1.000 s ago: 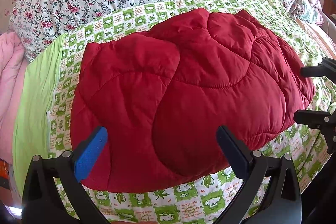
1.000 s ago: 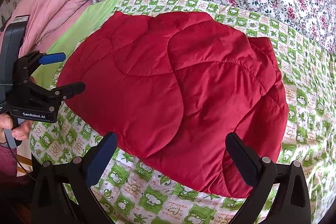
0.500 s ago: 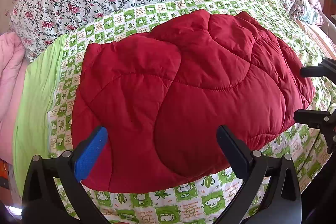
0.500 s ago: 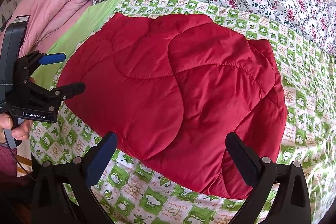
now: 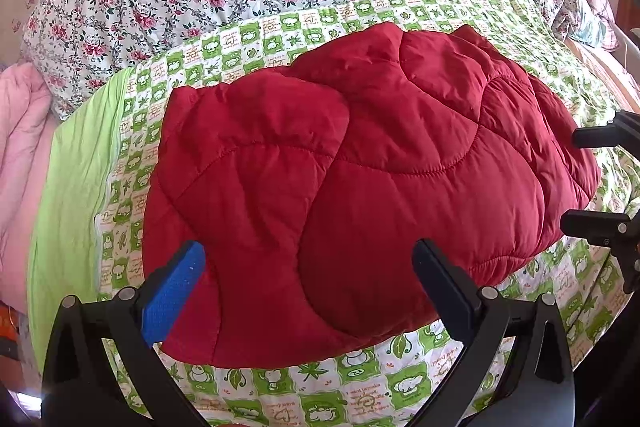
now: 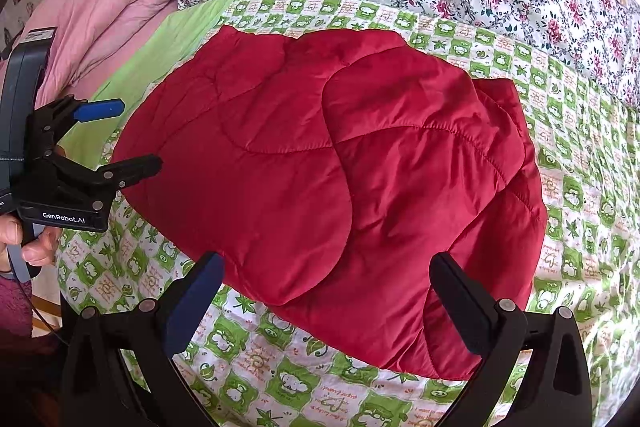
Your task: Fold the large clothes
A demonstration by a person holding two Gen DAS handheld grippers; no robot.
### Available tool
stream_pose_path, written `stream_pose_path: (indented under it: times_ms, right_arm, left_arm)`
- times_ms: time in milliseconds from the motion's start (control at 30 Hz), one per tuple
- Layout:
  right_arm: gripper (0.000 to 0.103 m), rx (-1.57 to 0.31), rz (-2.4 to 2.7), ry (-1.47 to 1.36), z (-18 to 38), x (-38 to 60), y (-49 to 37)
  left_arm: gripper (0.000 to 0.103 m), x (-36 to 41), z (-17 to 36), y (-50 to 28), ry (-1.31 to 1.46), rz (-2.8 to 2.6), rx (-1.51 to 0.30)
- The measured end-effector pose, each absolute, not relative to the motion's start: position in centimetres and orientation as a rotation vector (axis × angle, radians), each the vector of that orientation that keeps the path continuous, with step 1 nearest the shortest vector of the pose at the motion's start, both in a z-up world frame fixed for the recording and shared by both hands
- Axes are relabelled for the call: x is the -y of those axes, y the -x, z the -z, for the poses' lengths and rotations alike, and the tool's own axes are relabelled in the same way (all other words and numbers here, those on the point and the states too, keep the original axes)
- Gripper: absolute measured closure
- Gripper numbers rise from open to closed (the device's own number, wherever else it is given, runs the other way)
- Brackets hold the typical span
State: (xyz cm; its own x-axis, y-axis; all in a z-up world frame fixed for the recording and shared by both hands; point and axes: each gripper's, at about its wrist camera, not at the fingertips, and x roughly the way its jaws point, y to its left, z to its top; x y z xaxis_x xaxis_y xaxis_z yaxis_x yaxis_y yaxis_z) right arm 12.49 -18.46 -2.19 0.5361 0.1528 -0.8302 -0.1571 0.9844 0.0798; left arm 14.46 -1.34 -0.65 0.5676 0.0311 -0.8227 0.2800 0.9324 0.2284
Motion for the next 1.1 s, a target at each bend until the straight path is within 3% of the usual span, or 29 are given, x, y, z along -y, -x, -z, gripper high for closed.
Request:
stream_pose_path:
  times_ms: [1100]
  right_arm:
    - [0.0, -0.969, -0.173, 0.012, 1.15, 18.12, -12.46]
  left_arm:
    - [0.0, 1.25, -0.03, -14.42, -0.352, 0.129, -0.942]
